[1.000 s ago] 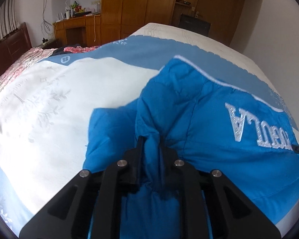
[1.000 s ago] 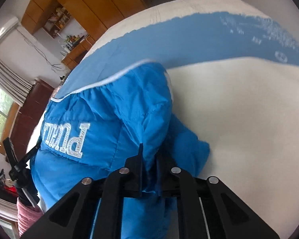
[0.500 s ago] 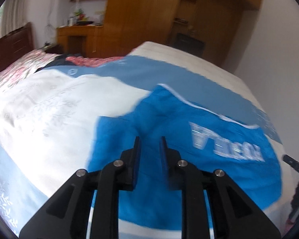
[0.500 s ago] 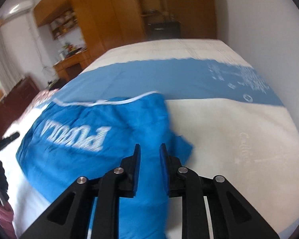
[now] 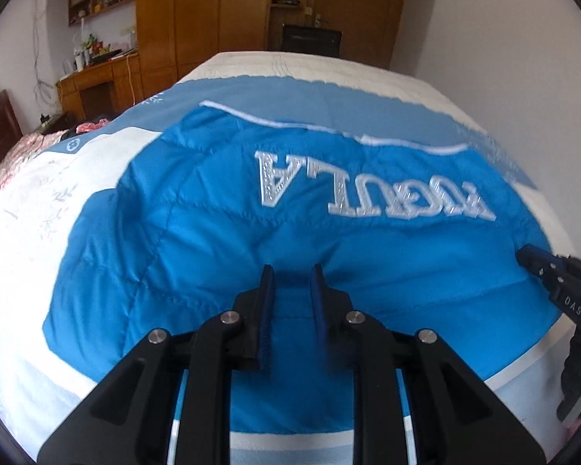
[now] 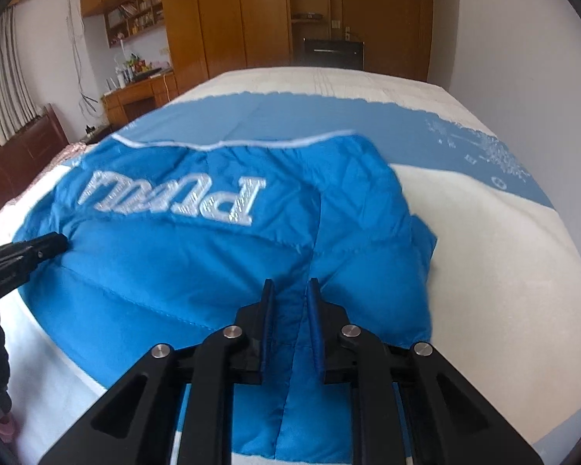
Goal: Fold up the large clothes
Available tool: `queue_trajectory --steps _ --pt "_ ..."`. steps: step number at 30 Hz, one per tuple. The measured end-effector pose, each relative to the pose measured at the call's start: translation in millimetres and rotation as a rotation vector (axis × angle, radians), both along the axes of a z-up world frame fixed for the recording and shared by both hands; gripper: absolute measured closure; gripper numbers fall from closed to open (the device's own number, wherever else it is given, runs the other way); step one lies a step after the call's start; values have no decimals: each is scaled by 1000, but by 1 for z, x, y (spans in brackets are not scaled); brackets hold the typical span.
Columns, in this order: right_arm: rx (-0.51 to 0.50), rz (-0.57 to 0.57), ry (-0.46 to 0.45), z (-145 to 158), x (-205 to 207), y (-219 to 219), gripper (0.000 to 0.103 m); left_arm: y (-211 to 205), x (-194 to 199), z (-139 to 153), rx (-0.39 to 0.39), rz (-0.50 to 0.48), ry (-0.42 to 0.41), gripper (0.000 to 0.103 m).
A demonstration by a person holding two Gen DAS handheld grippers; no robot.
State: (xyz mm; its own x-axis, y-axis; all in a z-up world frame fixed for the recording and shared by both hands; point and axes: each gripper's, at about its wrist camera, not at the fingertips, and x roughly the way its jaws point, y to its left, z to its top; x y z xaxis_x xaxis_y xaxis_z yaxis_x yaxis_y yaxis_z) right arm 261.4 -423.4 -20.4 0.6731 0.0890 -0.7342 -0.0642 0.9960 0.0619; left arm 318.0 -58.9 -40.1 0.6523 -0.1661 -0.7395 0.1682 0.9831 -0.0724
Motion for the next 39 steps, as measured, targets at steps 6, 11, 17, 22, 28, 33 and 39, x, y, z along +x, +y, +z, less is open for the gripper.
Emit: queue_trajectory --steps 6,11,17,22,28,33,39 --pt "-51 -10 -37 -24 -5 12 87 -3 3 -25 28 7 17 84" --pt "13 -19 -18 -18 -3 2 88 -7 1 -23 59 31 24 84" --pt "64 49 -111 19 -26 10 88 -16 -25 15 -15 -2 -36 85" --pt "50 89 -40 0 -26 29 89 -45 -26 6 28 -77 -11 83" --pt "21 85 -13 -24 -22 36 89 -41 -18 -23 18 -89 36 83" --pt "17 84 -9 -26 -21 37 90 -41 -17 -26 18 -74 47 84" --pt "159 123 -12 7 -27 6 84 -10 -27 10 -20 -10 8 64"
